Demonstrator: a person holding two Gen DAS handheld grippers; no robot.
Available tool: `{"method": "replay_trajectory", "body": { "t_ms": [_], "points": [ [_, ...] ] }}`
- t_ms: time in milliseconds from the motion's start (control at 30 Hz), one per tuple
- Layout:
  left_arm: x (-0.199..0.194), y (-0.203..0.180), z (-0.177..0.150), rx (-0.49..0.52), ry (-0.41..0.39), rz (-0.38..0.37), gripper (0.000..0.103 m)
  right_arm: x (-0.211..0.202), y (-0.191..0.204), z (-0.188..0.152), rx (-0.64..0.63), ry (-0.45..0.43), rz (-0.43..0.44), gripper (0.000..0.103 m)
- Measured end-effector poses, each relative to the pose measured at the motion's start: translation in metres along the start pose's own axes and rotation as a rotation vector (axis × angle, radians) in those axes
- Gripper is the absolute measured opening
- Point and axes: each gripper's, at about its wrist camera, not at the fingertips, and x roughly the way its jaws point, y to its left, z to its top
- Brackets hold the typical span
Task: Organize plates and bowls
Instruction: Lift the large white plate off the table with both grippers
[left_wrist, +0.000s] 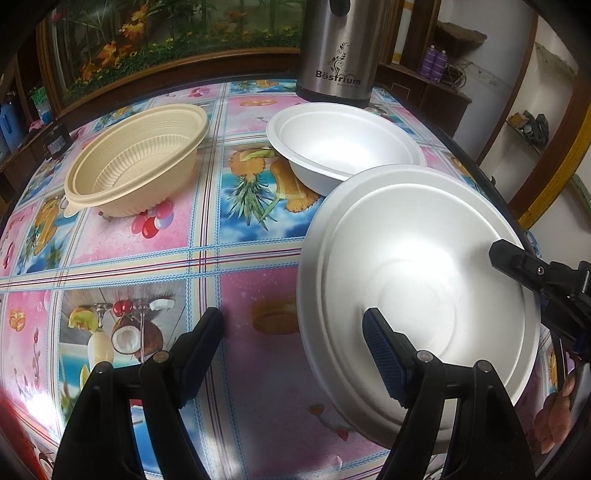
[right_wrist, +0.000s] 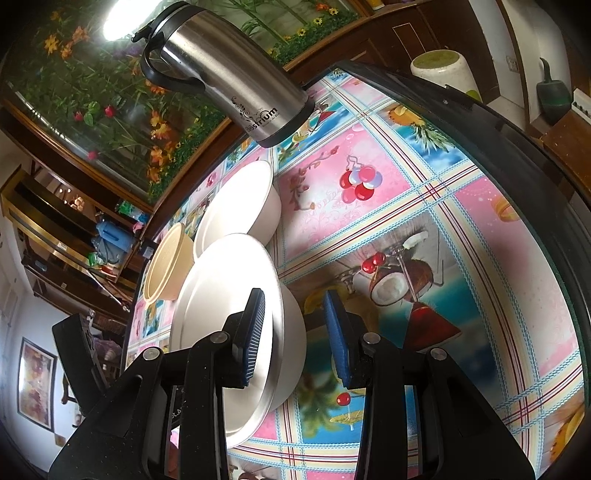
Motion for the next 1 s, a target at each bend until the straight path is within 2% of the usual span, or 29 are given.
{"method": "replay_trajectory", "body": {
  "t_ms": [233,267,300,433,467,633,700,1000],
  "points": [
    [0.000,0.002,0.000,-0.005,-0.011,-0.007,0.077,0.006,0.002,-0.002,-0.008,0.016,-0.026,0.032],
    [0.000,0.003,0.000,-0.008,-0.013,-0.009,0.077,0.006,0.002,-0.002,-0.010,0.016,-0.029,0.029],
    [-0.001,0.004,0.000,-0.013,-0.015,-0.012,0.075,0.006,0.002,-0.002,-0.010,0.016,-0.032,0.027],
    [-0.005,0.010,0.001,-0.041,-0.025,-0.047,0.049,0.005,0.006,-0.004,-0.032,0.006,-0.029,0.019],
    [-0.006,0.012,0.001,-0.050,-0.024,-0.062,0.045,0.005,0.008,-0.005,-0.043,0.006,-0.031,0.018],
    [-0.007,0.010,0.000,-0.047,-0.009,-0.102,0.020,0.006,0.018,-0.009,-0.097,-0.005,-0.024,0.015],
    [-0.007,0.008,-0.001,-0.043,0.000,-0.121,0.014,0.006,0.020,-0.011,-0.108,-0.006,-0.017,0.015],
    [-0.015,0.009,-0.001,-0.028,-0.023,-0.086,0.010,0.016,0.016,-0.019,-0.040,0.022,0.021,0.015]
  ]
}}
